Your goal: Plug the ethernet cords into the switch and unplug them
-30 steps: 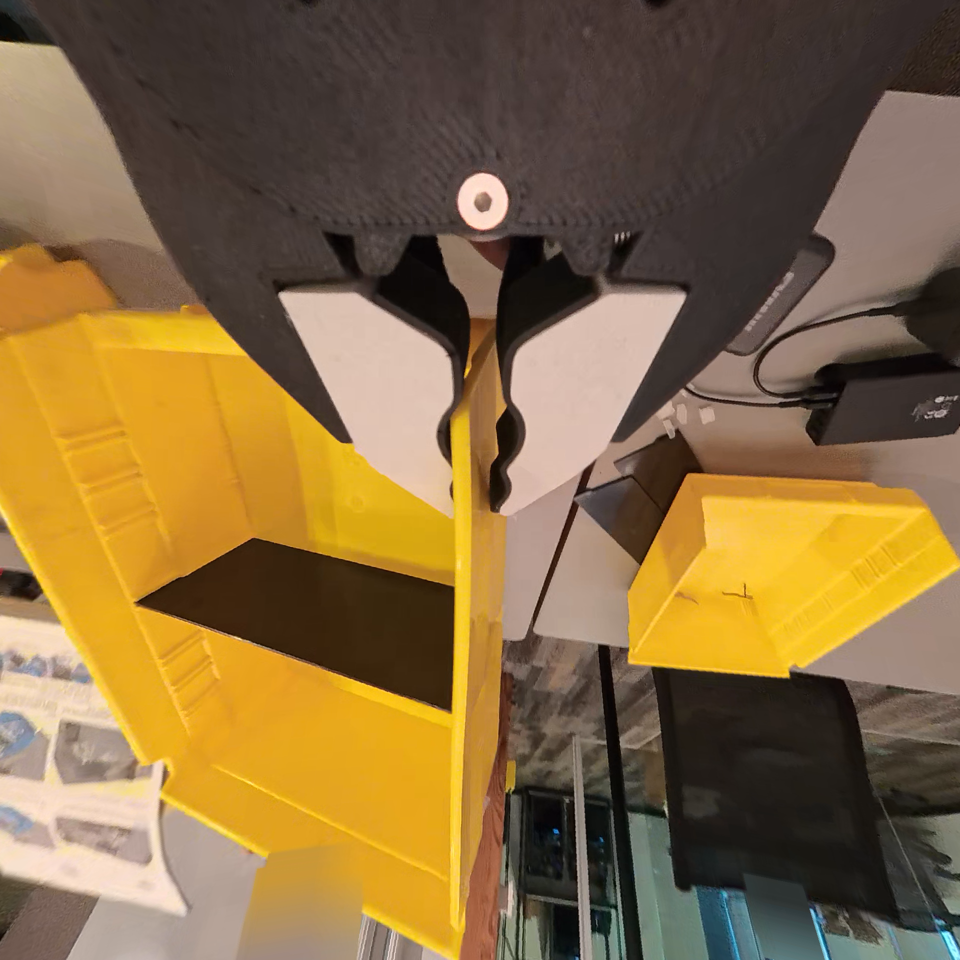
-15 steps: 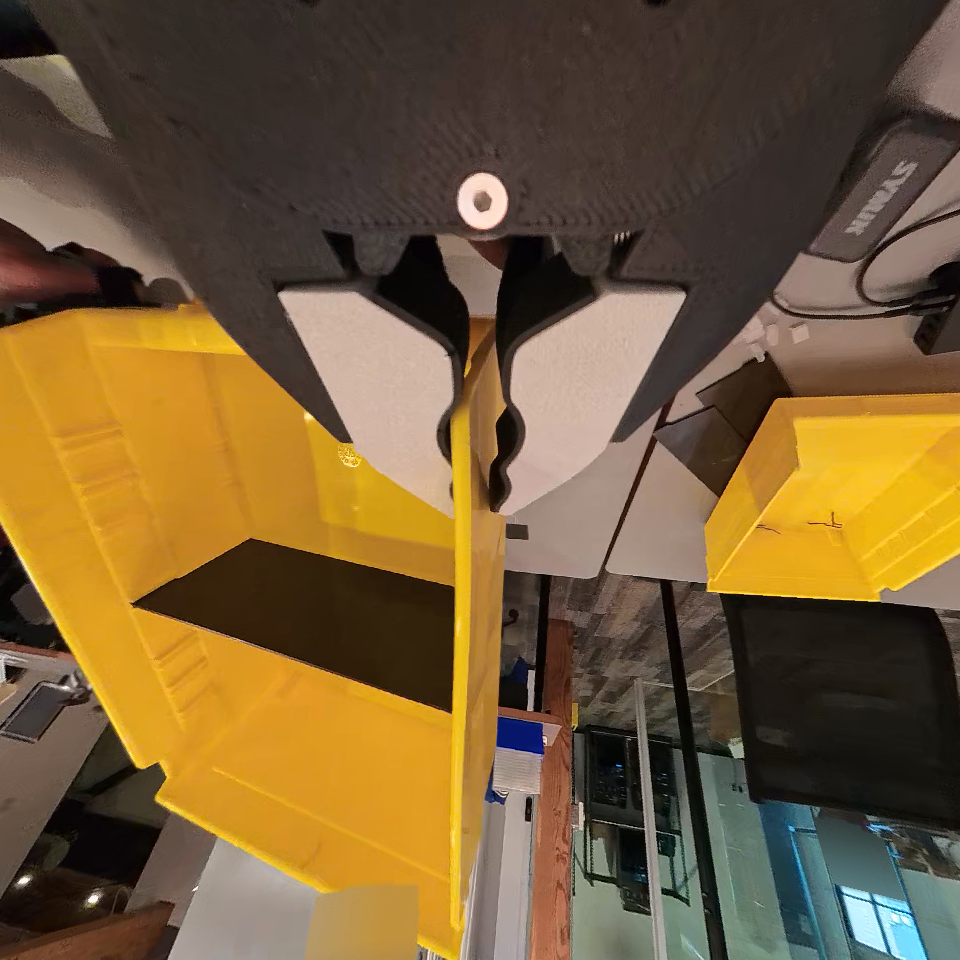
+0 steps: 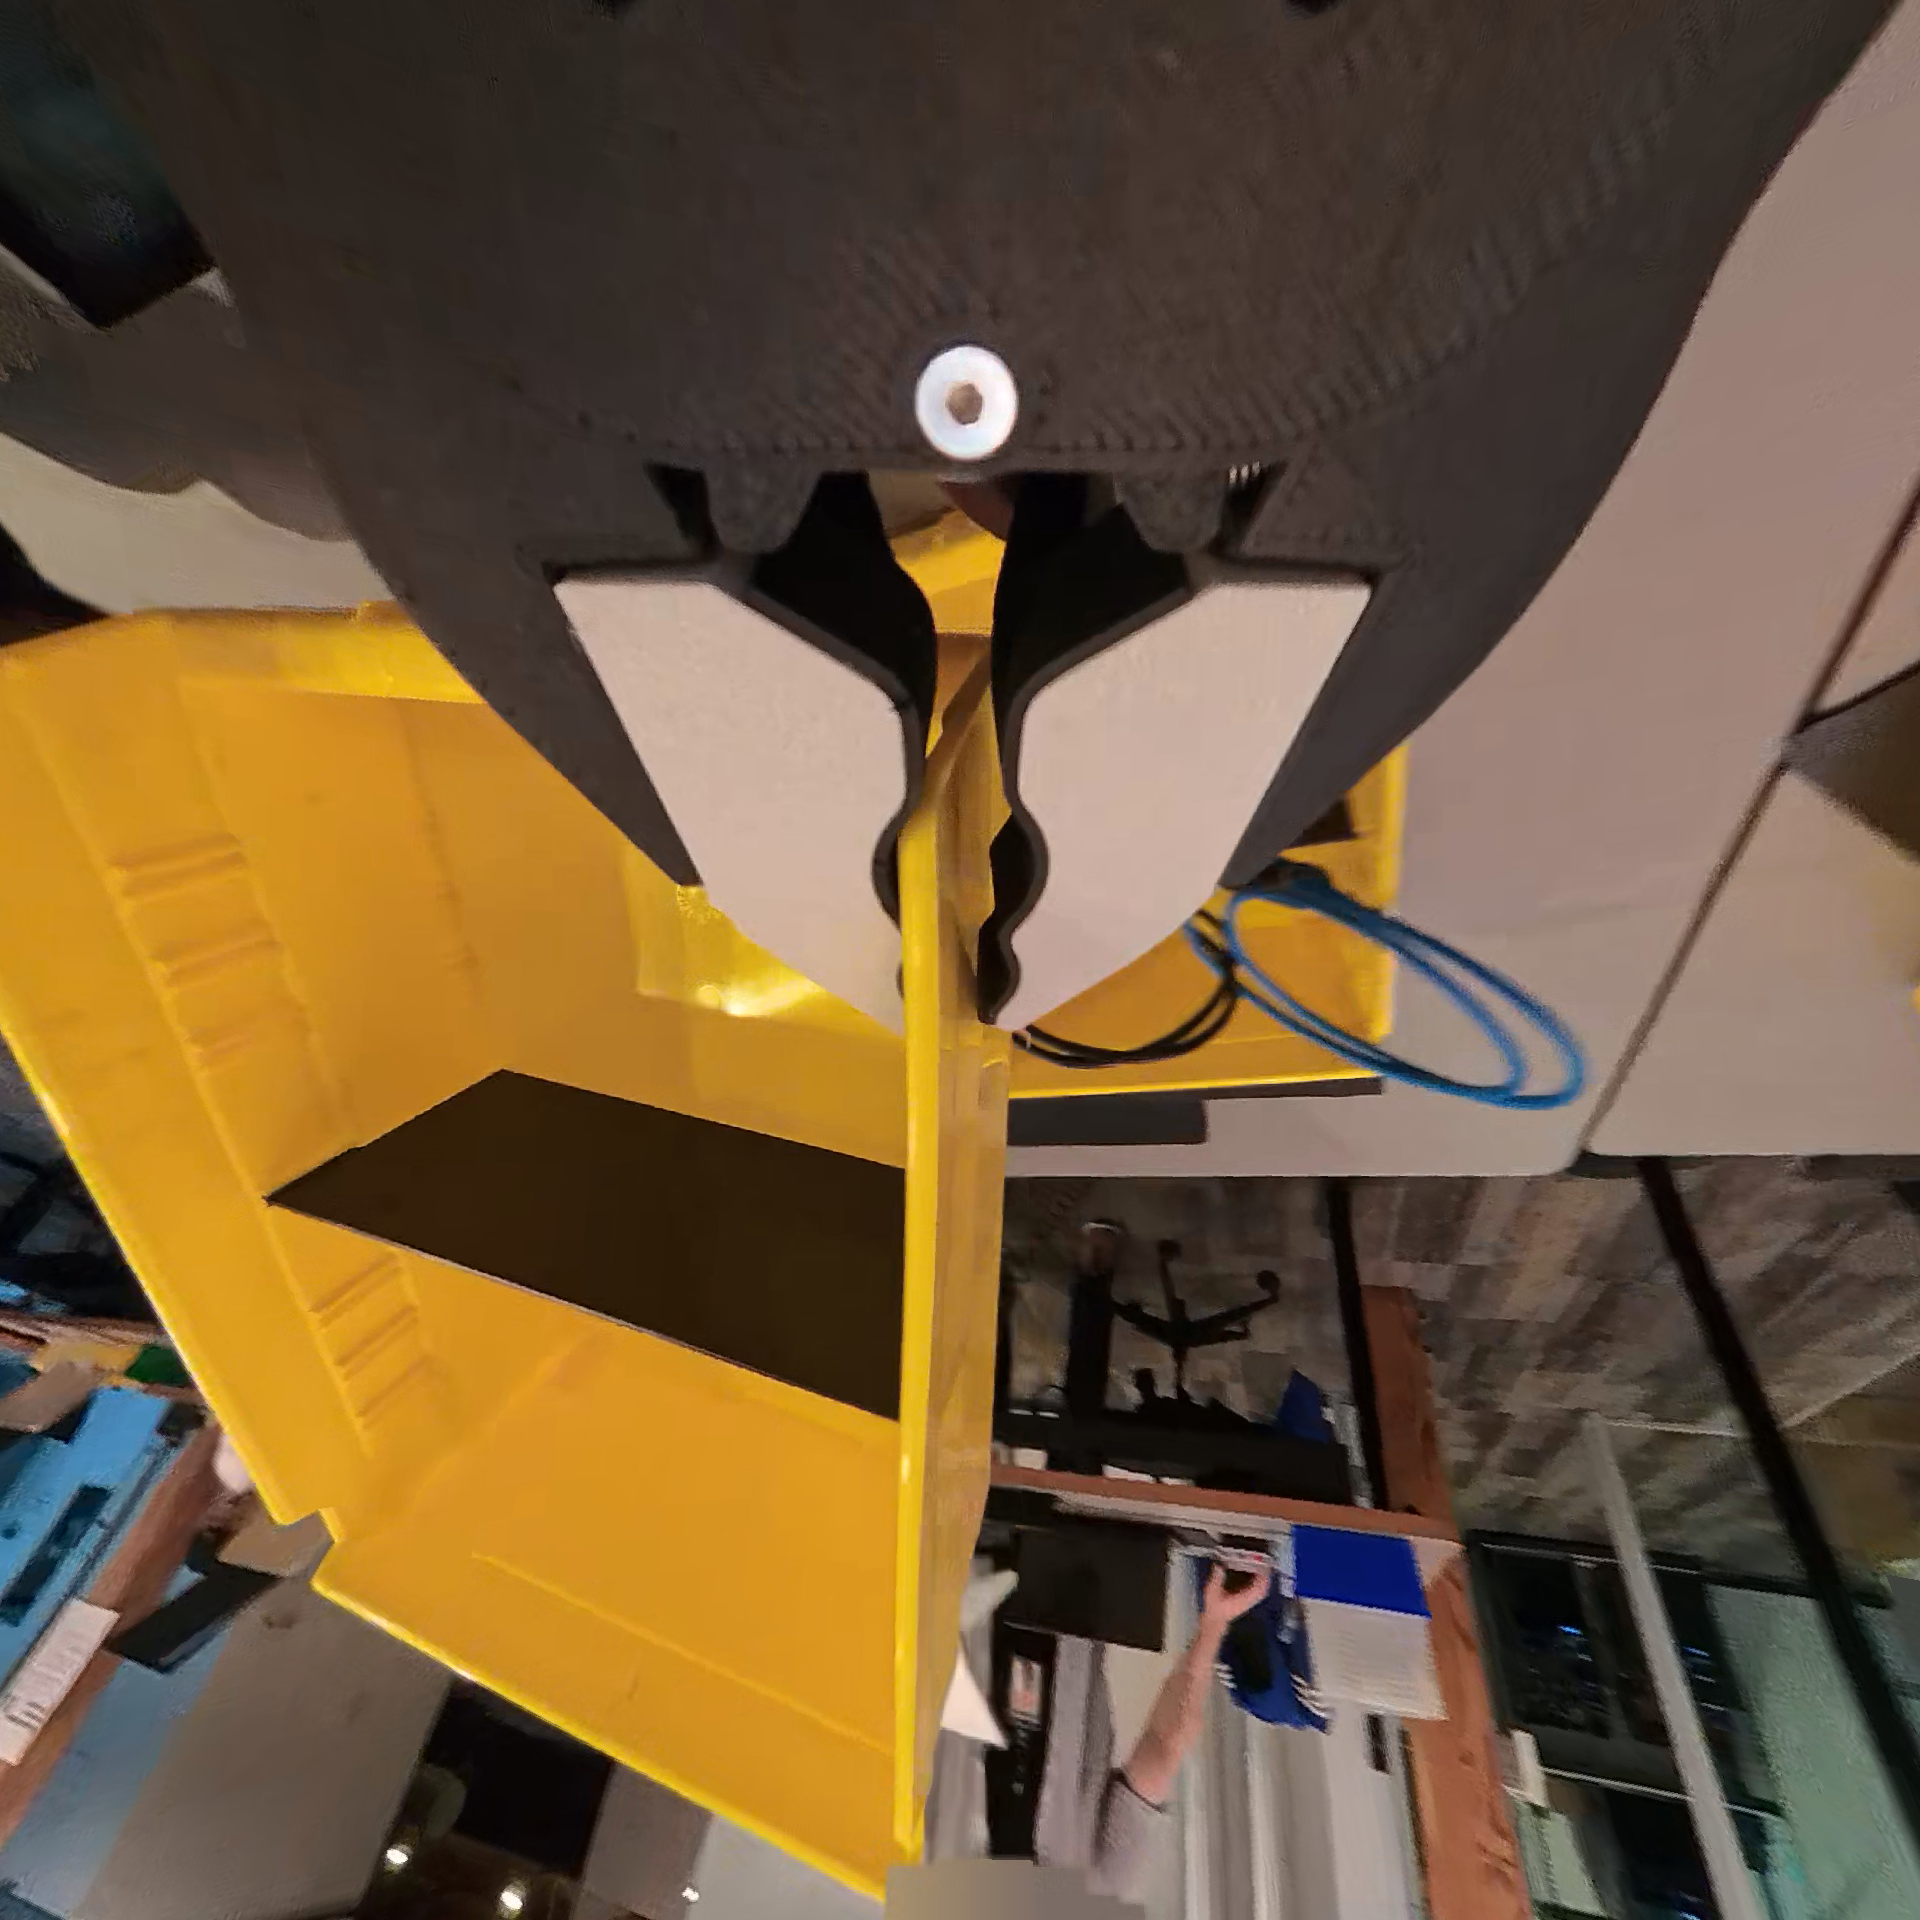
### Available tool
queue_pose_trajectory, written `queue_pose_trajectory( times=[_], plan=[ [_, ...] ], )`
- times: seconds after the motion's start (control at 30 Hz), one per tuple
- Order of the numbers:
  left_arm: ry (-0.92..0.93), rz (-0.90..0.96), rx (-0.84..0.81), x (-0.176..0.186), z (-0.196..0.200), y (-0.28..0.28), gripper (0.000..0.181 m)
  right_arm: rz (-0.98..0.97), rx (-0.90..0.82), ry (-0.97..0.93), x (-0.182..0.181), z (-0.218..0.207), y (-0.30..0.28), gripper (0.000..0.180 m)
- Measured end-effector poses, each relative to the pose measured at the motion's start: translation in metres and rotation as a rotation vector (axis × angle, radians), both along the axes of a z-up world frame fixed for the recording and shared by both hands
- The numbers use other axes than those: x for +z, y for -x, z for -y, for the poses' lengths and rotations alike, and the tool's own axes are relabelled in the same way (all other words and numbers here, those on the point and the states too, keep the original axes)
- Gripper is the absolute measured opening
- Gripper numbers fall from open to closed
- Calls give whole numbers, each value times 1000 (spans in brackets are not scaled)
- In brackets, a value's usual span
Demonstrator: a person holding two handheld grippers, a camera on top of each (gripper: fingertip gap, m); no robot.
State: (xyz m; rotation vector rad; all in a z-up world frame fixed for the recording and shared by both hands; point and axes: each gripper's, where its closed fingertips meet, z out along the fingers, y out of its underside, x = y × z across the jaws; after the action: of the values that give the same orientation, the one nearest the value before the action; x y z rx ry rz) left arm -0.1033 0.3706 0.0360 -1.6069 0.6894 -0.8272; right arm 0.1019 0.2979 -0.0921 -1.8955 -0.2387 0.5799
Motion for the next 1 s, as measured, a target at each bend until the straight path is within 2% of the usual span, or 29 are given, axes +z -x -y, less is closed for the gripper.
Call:
queue_pose_trajectory(
  times=[0.13,0.2,0.27,0.33,0.47,0.57,0.63,0.77,0.87,1.0],
  plan=[
    [-26,-68,-129,-22,27,-81,7,-78,-71,-161,55,77,-71,69],
    [-30,-104,-190,-37,41,-124,7,-48,-180,-201,68,116,-106,73],
    [-22,-134,-250,-55,58,-164,7,-95,-268,-226,77,152,-128,76],
    [-3,-156,-312,-77,75,-200,7,-82,-346,-164,62,175,-137,86],
    [99,-185,-421,-123,109,-261,7,-56,-474,23,7,192,-145,92],
    [128,-202,-440,-143,122,-287,7,-26,-607,84,-16,203,-177,72],
    [153,-211,-440,-153,128,-298,8,-9,-633,103,-24,208,-191,66],
    [239,-209,-484,-170,144,-314,15,-14,-661,151,-32,214,-218,57],
    [283,-216,-556,-179,166,-321,25,26,-673,208,-36,222,-241,41],
    [332,-220,-626,-188,191,-327,34,85,-642,304,-44,229,-263,37]
  ],
)
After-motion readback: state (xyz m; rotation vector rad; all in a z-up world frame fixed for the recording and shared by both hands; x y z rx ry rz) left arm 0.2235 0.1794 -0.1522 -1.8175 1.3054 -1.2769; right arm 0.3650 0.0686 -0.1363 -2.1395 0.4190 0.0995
